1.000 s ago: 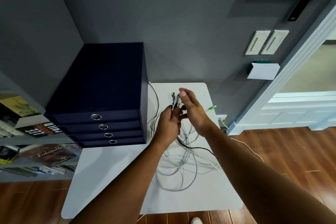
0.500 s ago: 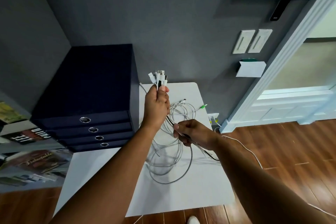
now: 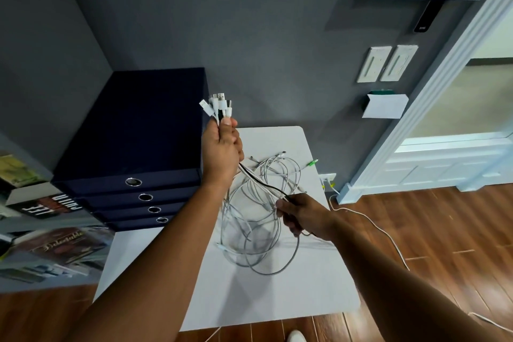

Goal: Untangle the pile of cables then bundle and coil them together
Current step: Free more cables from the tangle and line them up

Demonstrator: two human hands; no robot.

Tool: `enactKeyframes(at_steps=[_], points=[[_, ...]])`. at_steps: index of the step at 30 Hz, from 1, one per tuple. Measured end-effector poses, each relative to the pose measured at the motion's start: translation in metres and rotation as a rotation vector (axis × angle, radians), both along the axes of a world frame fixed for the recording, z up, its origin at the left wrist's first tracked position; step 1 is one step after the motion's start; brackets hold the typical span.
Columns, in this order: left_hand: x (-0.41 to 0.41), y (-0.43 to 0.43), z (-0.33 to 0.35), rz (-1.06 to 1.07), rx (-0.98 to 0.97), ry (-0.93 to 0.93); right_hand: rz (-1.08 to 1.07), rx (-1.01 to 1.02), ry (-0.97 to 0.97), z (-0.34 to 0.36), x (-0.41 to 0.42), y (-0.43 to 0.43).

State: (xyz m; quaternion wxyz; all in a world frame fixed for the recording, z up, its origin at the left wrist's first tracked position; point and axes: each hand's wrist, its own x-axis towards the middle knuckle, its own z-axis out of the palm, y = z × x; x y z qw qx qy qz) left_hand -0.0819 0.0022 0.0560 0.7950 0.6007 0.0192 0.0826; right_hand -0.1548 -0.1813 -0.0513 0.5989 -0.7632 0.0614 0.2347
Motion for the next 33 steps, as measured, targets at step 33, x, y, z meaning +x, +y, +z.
enactKeyframes(at_steps=[33], points=[[-0.075,0.236,-0.112,0.716,-0.171,0.212,0.554,-0.699,-0.22,-0.02,0.001,0.156]])
